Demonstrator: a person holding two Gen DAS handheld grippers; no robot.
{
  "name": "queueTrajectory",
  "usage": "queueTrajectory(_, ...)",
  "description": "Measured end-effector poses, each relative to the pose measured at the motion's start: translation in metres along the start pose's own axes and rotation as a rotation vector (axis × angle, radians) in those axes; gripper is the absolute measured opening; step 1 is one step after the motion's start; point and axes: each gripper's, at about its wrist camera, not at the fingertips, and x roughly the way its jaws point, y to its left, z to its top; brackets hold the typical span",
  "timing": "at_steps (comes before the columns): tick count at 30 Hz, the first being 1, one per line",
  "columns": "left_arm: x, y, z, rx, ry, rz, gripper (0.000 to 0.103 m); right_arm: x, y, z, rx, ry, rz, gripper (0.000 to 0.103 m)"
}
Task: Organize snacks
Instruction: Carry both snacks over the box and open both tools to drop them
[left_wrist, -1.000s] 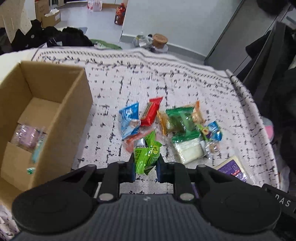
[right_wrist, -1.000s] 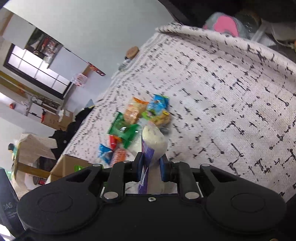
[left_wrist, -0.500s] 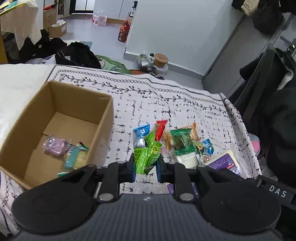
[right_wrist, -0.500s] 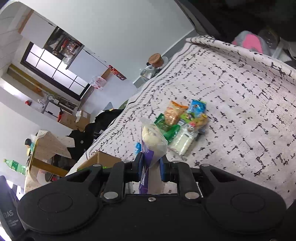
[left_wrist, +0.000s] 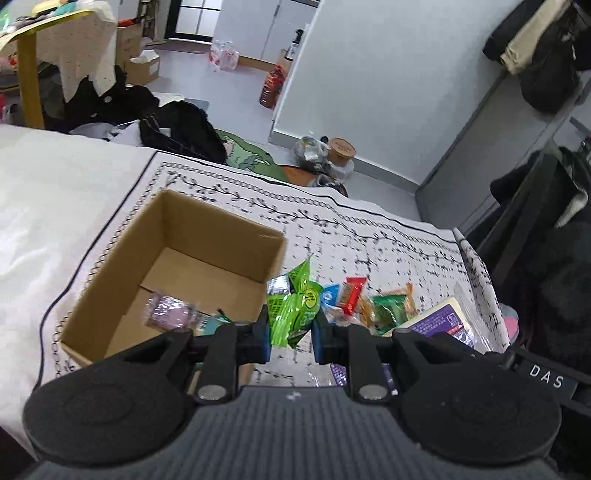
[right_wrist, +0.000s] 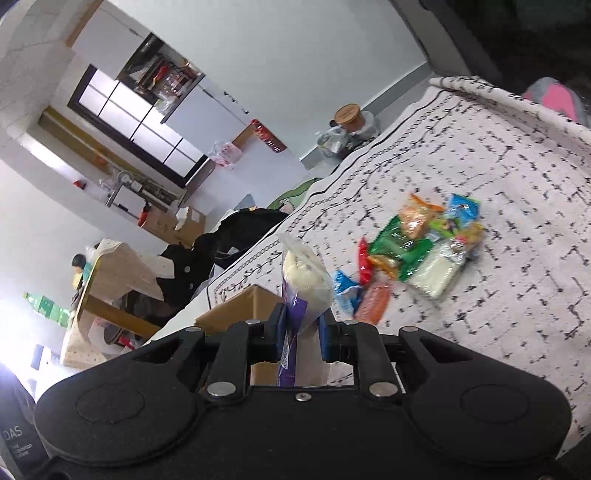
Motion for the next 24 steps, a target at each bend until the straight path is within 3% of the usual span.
queueTrajectory(9,-0.005,0.041,0.010,-0.068,-0.017,0.028,0.019,0.021,0.034,-0.014,-0.041,0.038,0.022,0.018)
queueTrajectory(19,0.007,0.078,0.014,-0.129,0.023,0.062,0.021,0.029,0.065,-0.016,-0.089,0.023,0.013,0.018)
queueTrajectory(24,0.015,0.090,0.015,-0.147,0.058,0.090,0.029,0.026,0.081,-0.013,-0.114,0.005,0.031,0.018)
